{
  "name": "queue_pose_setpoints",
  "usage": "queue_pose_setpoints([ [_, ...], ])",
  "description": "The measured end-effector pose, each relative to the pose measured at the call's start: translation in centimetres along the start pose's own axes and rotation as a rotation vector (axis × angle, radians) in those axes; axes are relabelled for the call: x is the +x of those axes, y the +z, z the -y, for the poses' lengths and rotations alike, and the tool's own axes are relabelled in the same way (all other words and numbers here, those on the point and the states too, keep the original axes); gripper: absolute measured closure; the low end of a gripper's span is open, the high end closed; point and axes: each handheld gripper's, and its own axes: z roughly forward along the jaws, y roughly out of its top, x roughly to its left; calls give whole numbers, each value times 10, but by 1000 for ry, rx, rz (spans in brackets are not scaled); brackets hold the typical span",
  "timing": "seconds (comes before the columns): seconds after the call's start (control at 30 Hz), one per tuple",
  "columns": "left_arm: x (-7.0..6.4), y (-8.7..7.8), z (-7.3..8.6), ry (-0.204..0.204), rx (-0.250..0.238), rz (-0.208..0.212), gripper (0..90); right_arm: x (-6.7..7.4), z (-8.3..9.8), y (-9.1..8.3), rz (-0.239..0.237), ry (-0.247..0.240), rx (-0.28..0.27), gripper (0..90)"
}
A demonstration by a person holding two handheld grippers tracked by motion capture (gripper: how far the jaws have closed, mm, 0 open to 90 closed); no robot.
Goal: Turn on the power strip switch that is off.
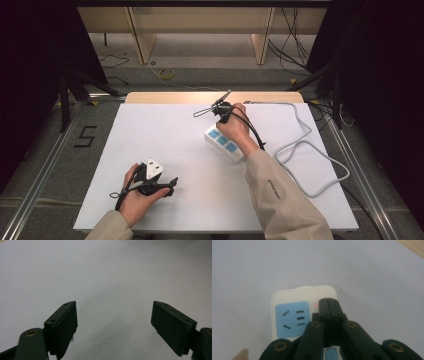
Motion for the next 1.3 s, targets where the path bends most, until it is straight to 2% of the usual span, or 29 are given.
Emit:
queue_pose_setpoints([
  [1.03,-1,0,0,1,-2,2,214,4,-2,1,32,-18,25,900],
  [1.3,-1,0,0,1,-1,1,215,1,0,1,3,1,1,900],
])
